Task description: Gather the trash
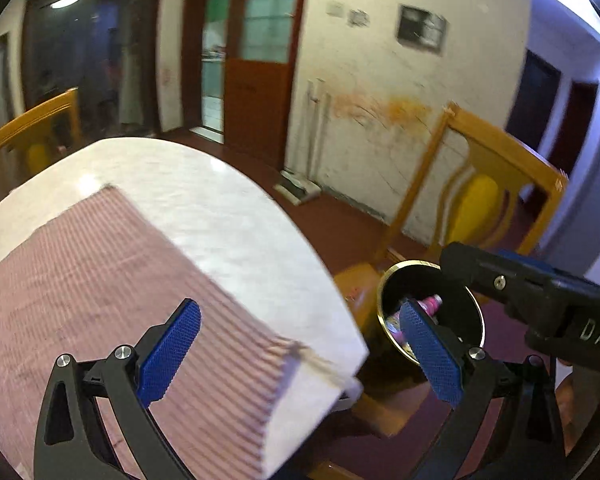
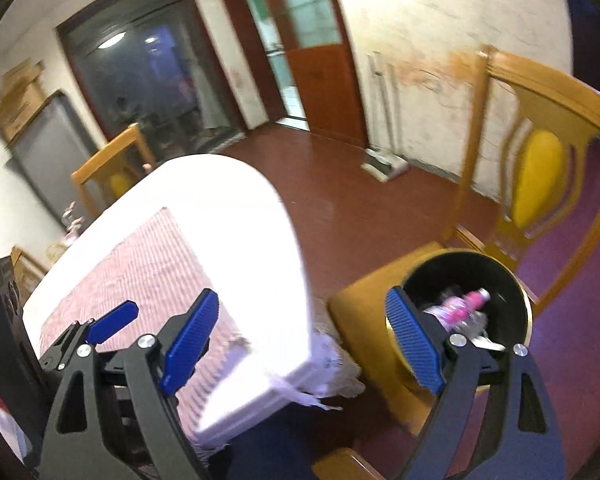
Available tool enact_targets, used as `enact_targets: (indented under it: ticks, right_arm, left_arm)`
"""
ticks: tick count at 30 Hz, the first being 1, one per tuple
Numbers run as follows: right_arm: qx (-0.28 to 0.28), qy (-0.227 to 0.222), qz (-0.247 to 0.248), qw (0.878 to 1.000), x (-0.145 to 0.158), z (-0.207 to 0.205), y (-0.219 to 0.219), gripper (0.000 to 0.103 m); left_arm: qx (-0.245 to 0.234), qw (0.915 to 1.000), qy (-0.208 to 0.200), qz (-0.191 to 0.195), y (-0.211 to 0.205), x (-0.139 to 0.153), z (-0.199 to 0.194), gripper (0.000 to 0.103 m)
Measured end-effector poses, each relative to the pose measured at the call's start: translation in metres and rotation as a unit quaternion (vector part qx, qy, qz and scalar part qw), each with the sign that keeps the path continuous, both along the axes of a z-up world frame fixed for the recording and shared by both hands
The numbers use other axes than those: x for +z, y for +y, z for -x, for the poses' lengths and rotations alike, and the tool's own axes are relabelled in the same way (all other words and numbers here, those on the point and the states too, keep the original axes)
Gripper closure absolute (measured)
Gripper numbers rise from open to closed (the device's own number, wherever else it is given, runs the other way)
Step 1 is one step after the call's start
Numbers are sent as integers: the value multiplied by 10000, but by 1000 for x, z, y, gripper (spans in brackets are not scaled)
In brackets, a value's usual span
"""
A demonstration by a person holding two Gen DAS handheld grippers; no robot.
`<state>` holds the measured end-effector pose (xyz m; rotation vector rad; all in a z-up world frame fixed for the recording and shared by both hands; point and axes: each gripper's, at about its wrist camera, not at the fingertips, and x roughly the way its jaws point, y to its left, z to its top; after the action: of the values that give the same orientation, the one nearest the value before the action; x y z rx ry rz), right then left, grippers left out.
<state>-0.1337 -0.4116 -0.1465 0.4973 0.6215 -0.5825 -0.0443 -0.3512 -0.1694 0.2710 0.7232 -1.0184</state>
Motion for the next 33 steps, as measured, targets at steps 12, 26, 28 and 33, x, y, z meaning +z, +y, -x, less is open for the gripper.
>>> enact_targets:
  ticks: [12,26,28,33]
  right_arm:
    - [1395,-473,512,9878,35,-77,80,18]
    - [2614,-699,660,9604,57,-138,163,18]
    - [2701,-695,682,9579,59,-145,171,18]
    - [2894,-690,735,9519,61,-160,188,18]
  left_arm:
    - [1982,9773,-731,183,130,40,-45,6]
    - [3588,9257,-1114,435,262,78,-71,6]
    - [3691,9214,-1134,444,270,81,-73,6]
    - [3973,9080,-1274,384,298,86,-76,6]
